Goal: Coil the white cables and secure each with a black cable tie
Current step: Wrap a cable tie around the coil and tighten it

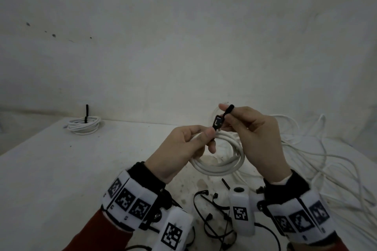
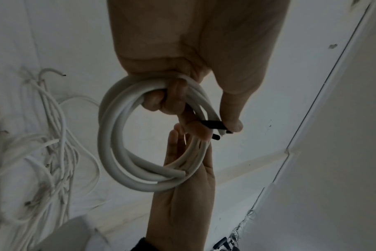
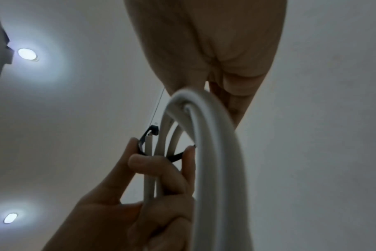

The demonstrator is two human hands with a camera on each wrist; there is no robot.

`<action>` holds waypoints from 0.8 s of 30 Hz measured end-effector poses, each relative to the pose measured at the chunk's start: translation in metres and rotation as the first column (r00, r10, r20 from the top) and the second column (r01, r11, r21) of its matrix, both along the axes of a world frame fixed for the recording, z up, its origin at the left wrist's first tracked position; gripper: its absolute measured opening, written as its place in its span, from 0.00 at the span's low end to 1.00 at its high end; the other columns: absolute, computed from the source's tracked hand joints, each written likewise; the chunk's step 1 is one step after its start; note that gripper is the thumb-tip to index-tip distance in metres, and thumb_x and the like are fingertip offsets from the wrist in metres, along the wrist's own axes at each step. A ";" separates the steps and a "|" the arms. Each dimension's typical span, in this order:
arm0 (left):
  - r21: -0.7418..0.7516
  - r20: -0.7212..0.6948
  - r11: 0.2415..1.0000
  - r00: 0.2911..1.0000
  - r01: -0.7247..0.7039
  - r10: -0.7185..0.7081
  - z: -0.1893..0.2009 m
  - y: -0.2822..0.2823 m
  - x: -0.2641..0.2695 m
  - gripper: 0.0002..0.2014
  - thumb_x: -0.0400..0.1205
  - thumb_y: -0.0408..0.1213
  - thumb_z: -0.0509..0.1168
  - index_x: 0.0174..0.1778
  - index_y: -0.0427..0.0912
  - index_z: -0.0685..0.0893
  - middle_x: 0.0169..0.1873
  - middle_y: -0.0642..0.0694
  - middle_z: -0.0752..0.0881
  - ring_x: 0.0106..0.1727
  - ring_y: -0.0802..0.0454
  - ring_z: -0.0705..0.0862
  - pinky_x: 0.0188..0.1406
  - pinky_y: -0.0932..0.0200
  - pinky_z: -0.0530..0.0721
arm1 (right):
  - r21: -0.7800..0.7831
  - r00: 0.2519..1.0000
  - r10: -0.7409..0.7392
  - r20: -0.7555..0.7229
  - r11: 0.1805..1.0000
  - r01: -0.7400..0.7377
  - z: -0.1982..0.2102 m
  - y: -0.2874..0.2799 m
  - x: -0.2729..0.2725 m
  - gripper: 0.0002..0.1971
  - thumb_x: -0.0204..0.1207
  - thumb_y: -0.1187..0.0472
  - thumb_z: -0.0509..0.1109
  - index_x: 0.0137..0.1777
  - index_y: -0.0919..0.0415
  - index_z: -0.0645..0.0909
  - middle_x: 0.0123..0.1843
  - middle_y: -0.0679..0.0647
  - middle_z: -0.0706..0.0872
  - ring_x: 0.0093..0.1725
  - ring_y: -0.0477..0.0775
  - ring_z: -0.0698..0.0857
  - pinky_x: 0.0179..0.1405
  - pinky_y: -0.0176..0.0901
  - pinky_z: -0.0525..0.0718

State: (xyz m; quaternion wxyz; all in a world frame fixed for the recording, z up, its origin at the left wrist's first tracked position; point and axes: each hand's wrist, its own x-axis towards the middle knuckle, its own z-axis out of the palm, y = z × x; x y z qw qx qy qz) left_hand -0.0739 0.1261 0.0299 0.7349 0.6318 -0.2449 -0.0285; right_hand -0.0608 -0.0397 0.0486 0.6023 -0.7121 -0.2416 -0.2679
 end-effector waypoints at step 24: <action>-0.029 -0.056 0.999 0.998 0.033 -0.034 -0.002 -0.002 0.001 0.14 0.77 0.49 0.64 0.36 0.44 0.89 0.27 0.46 0.82 0.31 0.49 0.63 0.29 0.58 0.59 | -0.487 0.810 -0.131 0.572 0.740 0.463 0.006 -0.012 -0.004 0.14 0.71 0.68 0.70 0.56 0.60 0.89 0.38 0.54 0.84 0.34 0.49 0.81 0.35 0.33 0.74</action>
